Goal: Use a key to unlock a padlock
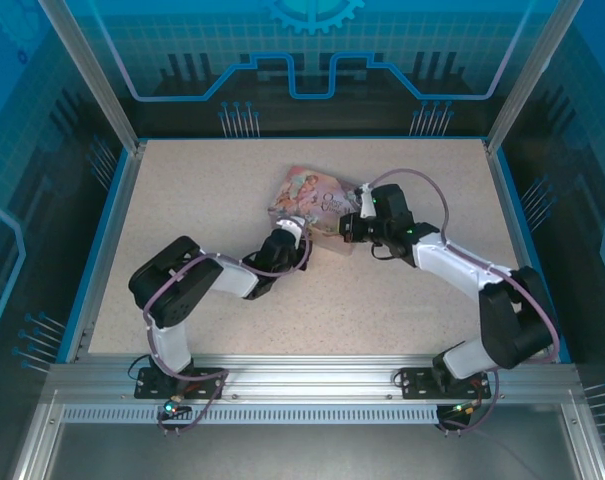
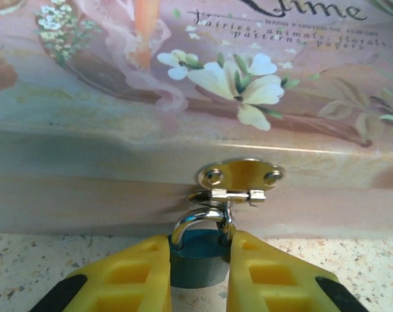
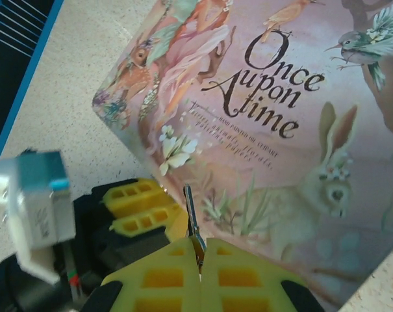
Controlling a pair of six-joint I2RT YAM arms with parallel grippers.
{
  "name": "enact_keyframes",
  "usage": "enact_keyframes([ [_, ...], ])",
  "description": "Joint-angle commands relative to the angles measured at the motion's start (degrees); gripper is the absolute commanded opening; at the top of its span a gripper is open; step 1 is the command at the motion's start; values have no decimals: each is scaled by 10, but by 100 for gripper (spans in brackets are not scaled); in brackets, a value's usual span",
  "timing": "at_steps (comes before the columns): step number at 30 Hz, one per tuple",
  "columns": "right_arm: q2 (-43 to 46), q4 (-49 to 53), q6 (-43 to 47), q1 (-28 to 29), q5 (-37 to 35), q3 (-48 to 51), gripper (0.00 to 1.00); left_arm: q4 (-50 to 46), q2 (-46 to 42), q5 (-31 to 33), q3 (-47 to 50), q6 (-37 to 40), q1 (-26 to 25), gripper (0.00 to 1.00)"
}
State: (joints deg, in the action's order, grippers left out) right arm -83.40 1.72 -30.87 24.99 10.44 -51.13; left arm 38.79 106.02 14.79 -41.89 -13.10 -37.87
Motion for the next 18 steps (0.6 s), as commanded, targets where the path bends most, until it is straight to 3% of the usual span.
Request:
enact_keyframes([
  [1, 35, 11, 22, -8, -9, 41, 0, -96, -25, -35, -45, -46, 5, 15],
  [10, 95, 10, 35, -9, -17, 125, 0, -179, -23, -46, -88, -90, 14, 9],
  [18, 110, -75, 49, 5, 12, 197, 0, -233, -27, -73, -115, -157, 18, 11],
])
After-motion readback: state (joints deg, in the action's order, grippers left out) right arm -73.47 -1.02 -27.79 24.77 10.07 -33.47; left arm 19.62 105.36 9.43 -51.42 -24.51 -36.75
